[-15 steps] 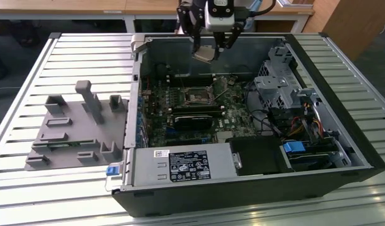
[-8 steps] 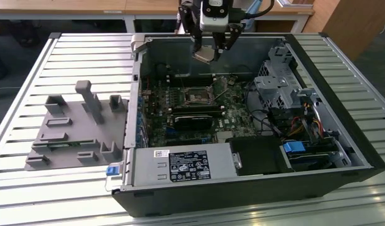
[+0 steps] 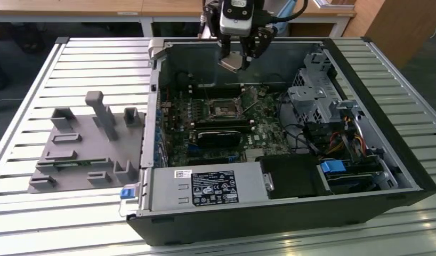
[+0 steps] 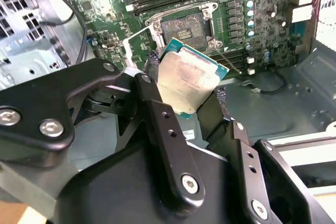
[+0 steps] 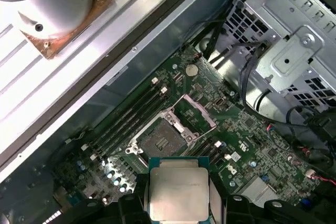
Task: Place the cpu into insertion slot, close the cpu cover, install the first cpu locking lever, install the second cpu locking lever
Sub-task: 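Place the cpu into insertion slot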
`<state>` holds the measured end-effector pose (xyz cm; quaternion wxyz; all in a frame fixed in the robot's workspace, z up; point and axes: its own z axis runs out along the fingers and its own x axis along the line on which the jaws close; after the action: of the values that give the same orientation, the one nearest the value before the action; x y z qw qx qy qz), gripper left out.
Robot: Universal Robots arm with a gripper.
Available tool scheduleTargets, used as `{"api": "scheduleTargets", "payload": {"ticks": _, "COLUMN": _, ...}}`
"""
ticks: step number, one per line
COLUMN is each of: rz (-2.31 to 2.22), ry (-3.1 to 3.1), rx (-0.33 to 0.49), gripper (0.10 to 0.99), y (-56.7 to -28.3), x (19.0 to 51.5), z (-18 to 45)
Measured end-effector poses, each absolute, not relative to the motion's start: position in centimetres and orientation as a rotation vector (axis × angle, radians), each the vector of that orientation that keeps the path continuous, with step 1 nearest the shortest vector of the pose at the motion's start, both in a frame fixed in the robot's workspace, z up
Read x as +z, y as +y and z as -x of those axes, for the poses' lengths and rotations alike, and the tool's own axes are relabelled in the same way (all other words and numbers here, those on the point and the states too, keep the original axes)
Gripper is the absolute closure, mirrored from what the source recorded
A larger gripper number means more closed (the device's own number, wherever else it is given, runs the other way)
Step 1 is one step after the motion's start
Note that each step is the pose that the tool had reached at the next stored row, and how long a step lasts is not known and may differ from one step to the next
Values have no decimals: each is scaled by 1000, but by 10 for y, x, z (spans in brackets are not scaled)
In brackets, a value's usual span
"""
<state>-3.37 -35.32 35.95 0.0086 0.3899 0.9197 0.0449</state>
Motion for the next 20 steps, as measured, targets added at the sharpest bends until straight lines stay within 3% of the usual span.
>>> {"api": "scheduleTargets", "payload": {"ticks": 20, "rz": -1673, "ry": 2618, "rx": 133, "gripper": 545, "y": -353, "x": 353, "z": 34}}
